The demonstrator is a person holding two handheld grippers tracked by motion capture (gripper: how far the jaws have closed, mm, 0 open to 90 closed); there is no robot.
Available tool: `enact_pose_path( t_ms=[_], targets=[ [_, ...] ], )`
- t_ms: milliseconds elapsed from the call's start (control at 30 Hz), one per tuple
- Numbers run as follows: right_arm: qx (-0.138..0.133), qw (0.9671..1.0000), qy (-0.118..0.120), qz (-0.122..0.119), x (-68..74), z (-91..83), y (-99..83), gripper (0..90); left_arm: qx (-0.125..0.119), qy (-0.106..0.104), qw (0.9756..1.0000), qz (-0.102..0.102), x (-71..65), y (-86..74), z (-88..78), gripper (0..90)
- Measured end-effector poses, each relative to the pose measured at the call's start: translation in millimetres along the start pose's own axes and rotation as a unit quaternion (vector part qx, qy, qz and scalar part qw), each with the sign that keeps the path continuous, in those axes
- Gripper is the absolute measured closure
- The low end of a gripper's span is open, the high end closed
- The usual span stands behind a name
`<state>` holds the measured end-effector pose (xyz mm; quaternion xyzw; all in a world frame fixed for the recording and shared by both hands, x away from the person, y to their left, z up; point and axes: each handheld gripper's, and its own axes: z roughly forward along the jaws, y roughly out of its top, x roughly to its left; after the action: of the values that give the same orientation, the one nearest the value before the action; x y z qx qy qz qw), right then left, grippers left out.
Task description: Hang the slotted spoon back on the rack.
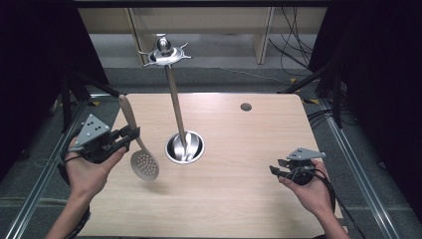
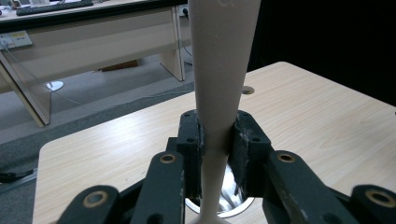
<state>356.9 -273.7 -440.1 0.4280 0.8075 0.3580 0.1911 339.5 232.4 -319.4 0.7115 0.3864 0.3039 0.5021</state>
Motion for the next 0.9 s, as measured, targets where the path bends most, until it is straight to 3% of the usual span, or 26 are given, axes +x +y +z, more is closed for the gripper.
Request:
enact_pose_path(
  t_ms=[233, 300, 433, 500, 633, 700, 767, 900],
  targets=[
    [0.001, 1.0000, 0.000, -0.009, 1.1, 1.2, 0.5, 57.0, 0.009, -0.004, 0.9999, 0.009, 4.4, 8.3, 2.0, 74.2],
    [0.001, 1.0000, 0.008, 0.003, 3.0, 1.9, 0.5, 57.0, 0.011, -0.005, 0.9999, 0.012, 5.4, 10.5, 3.1, 74.2],
    [-0.002, 1.0000, 0.002, -0.008, 2.0, 2.4, 0.1, 57.0, 0.022, -0.007, 0.9995, 0.021, 7.9, 15.4, 4.9, 74.2],
    [0.003, 1.0000, 0.005, 0.004, 3.4, 1.2, 0.5, 57.0, 0.024, -0.006, 0.9994, 0.026, 9.1, 17.9, 6.3, 74.2],
    [0.002, 1.0000, 0.004, 0.000, 2.8, 1.5, 0.4, 57.0, 0.030, -0.010, 0.9989, 0.035, 10.6, 22.5, 7.9, 74.2],
    [0.002, 1.0000, 0.005, 0.001, 2.9, 1.5, 0.6, 57.0, 0.038, -0.005, 0.9990, 0.025, 9.9, 24.3, 7.3, 74.2],
    [0.002, 1.0000, 0.005, 0.006, 3.9, 1.4, 0.7, 57.0, 0.037, -0.012, 0.9988, 0.028, 10.8, 25.7, 8.9, 74.2],
    [-0.004, 0.9999, 0.003, -0.013, 1.3, 2.4, 0.6, 57.0, 0.042, -0.015, 0.9984, 0.034, 11.3, 28.3, 10.8, 74.2]
  ],
)
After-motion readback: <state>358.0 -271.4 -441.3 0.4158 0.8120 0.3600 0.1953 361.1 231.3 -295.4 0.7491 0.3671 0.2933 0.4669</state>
